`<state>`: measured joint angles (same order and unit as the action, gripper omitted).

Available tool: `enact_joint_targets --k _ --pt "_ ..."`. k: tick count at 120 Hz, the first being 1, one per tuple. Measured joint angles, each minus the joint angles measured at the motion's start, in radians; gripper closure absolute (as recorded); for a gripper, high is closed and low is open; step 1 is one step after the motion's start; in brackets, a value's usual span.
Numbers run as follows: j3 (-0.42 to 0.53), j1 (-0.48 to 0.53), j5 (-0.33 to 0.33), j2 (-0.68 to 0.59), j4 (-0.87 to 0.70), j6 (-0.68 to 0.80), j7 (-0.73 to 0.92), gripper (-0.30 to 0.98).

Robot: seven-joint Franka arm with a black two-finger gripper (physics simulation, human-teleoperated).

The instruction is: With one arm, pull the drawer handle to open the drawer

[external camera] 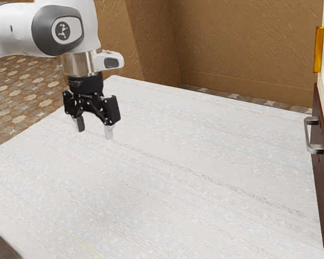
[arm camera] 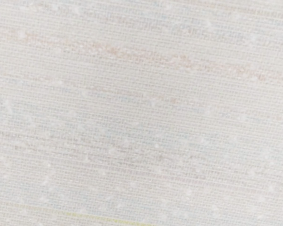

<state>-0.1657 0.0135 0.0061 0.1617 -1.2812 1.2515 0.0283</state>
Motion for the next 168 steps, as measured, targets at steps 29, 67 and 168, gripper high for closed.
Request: enact_joint_targets --k 29,67,168 --pt "0.004 -0.007 0.000 -0.026 0.076 0.052 0.006 0.00" --pt "0.179 -0.024 -0.144 0.118 0.169 0.291 0.003 0.00" --pt "0.306 -0.071 -0.398 0.330 0.169 0.693 -0.239 0.00"
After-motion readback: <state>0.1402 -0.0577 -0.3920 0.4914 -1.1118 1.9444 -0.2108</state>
